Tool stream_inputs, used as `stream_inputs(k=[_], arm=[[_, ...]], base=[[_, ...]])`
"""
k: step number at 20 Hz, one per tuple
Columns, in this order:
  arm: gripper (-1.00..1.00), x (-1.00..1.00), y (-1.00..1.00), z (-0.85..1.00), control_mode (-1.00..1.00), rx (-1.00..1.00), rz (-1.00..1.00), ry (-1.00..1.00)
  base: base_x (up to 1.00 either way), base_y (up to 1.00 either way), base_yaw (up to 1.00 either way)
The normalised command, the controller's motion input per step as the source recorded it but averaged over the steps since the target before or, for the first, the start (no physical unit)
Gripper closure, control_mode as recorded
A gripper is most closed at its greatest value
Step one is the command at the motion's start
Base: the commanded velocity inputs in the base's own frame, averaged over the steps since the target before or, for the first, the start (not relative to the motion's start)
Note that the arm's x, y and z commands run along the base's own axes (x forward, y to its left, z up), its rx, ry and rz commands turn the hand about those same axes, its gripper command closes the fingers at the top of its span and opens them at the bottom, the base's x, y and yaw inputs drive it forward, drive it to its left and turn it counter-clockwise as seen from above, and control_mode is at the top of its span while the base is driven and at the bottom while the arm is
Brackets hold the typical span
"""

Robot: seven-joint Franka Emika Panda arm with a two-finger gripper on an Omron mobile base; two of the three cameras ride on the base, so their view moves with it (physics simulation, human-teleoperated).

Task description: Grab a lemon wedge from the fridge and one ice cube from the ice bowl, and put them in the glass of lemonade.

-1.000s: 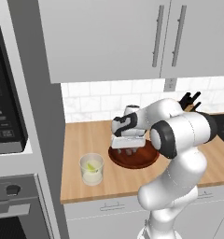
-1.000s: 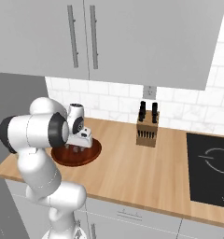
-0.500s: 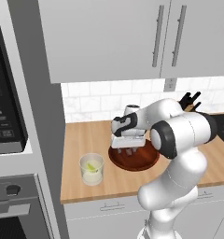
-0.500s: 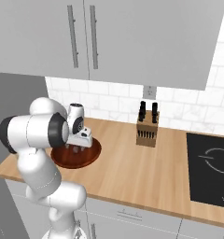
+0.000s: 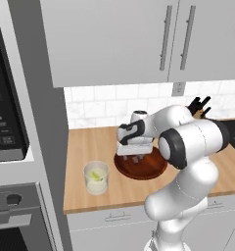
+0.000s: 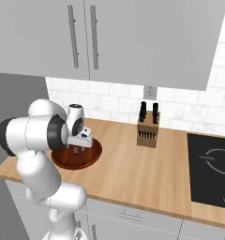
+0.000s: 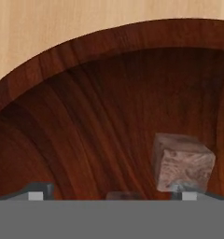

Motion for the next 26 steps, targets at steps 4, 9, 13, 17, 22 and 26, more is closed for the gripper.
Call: stream_inputs(k=[4,9,13,17,22,26], arm=[[-1.00,-0.02,-0.03,-0.03,-1.00,0.00,0.00,-0.05],[-1.00,-0.27,0.00,-0.04,-1.00,0.00,0.00,0.00],[-1.00,-0.05,0.00,0.00,-1.00,0.00,0.00,0.00],[-1.00,0.00,0.00,0.00,-1.00,0.00,0.00,0.00],[-1.00,0.00,0.00,-0.28,-1.00,0.00,0.00,0.00],[-1.00,0.00,0.00,-0.15,-1.00,0.00,0.00,0.00]], base=[[0.00,0.00,0.00],[0.00,0.00,0.00],[0.00,0.00,0.00],[0.00,0.00,0.00],[0.00,0.00,0.00],[0.00,0.00,0.00]])
